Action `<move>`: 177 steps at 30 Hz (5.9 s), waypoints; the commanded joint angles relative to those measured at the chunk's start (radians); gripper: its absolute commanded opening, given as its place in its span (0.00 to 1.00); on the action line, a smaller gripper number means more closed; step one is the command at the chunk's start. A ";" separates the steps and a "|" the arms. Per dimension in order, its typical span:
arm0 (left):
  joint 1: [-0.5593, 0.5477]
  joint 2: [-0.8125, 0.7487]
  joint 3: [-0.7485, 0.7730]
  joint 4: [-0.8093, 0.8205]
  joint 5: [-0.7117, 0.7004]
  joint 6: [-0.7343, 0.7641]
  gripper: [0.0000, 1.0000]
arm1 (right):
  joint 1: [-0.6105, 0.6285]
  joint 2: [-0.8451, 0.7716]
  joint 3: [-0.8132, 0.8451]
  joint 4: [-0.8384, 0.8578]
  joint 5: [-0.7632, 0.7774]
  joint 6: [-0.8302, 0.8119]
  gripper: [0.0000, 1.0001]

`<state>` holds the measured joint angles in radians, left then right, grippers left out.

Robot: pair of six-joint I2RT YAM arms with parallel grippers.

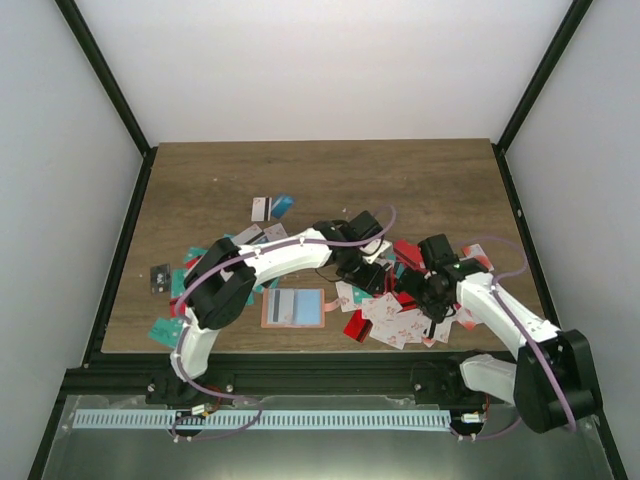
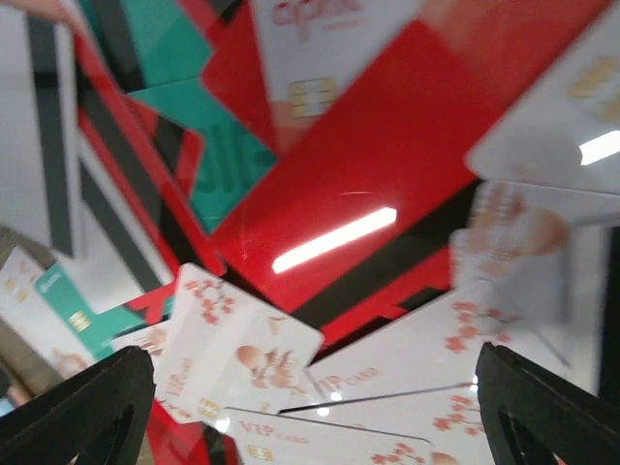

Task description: Put the credit cards into the card holder

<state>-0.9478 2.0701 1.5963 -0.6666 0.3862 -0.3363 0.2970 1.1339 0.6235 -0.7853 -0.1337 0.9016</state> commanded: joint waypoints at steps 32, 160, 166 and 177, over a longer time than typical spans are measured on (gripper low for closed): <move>-0.005 0.051 -0.283 0.152 0.117 0.026 0.04 | -0.009 0.095 -0.175 0.338 -0.439 -0.222 0.78; 0.167 -0.562 -0.345 0.269 0.445 -0.052 0.35 | -0.010 -0.388 -0.092 0.585 -0.859 -0.353 0.01; 0.166 -0.551 -0.360 0.263 0.512 -0.015 0.32 | -0.009 -0.377 -0.096 0.620 -0.902 -0.348 0.01; 0.166 -0.515 -0.341 0.194 0.633 0.068 0.26 | -0.009 -0.369 -0.088 0.635 -0.957 -0.358 0.01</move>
<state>-0.7563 1.5368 1.2362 -0.4065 0.8742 -0.3218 0.2863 0.7643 0.4786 -0.2134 -1.1095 0.5426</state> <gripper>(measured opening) 0.266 0.030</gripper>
